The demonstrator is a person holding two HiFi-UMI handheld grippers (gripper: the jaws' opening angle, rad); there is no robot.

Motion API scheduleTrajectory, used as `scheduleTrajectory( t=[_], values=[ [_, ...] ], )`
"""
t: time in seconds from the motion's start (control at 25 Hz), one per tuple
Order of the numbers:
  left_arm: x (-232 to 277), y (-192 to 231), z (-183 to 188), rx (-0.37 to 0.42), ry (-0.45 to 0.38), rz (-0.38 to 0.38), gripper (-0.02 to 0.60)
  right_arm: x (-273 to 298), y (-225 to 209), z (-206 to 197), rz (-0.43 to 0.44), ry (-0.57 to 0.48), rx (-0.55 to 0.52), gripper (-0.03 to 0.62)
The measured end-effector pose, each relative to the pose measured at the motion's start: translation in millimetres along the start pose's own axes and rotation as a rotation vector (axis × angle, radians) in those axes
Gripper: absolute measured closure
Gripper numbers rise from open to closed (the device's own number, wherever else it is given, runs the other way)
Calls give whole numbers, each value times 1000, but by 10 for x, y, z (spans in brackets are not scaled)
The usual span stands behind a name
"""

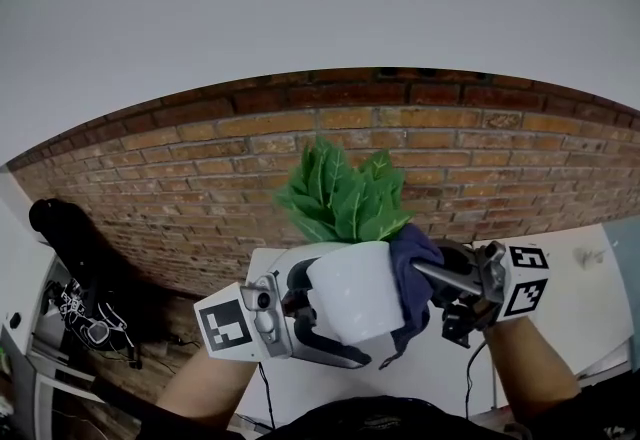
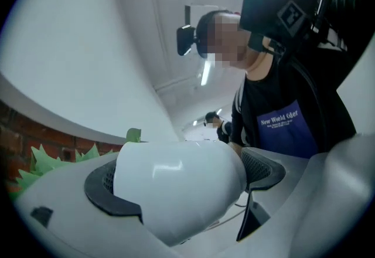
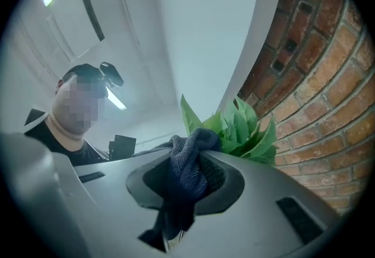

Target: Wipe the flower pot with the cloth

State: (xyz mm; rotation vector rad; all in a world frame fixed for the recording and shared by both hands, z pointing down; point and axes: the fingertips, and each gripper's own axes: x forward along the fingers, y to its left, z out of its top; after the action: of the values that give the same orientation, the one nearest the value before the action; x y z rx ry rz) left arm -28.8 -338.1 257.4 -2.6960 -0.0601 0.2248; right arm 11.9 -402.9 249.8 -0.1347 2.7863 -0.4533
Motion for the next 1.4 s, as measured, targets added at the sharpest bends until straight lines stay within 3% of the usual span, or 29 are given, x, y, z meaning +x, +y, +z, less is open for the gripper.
scheduleTrajectory(
  t=[0.16,0.36,0.48,0.6,0.76,0.92,1.12,1.4],
  values=[
    [7,-50,63,89,48,-20,29,-3,167,-23,95,5,-17,537],
    [-15,-79,191,99,11,-40,29,-123,595,-232,262,86,-86,537],
    [-29,-97,272,102,-14,-53,29,-153,748,-277,320,114,-133,537],
    [-41,-118,355,112,-34,-66,29,-120,711,-17,301,37,-145,537],
    [-56,-150,470,134,-56,-87,29,-23,535,305,185,-48,-176,537],
    [-70,-181,576,155,-75,-105,29,106,584,266,173,-21,-211,537],
    [-78,-179,598,150,-86,-98,29,90,726,33,233,51,-210,537],
    [-113,-108,465,122,-48,-63,29,39,845,-231,276,156,-217,537]
  ],
)
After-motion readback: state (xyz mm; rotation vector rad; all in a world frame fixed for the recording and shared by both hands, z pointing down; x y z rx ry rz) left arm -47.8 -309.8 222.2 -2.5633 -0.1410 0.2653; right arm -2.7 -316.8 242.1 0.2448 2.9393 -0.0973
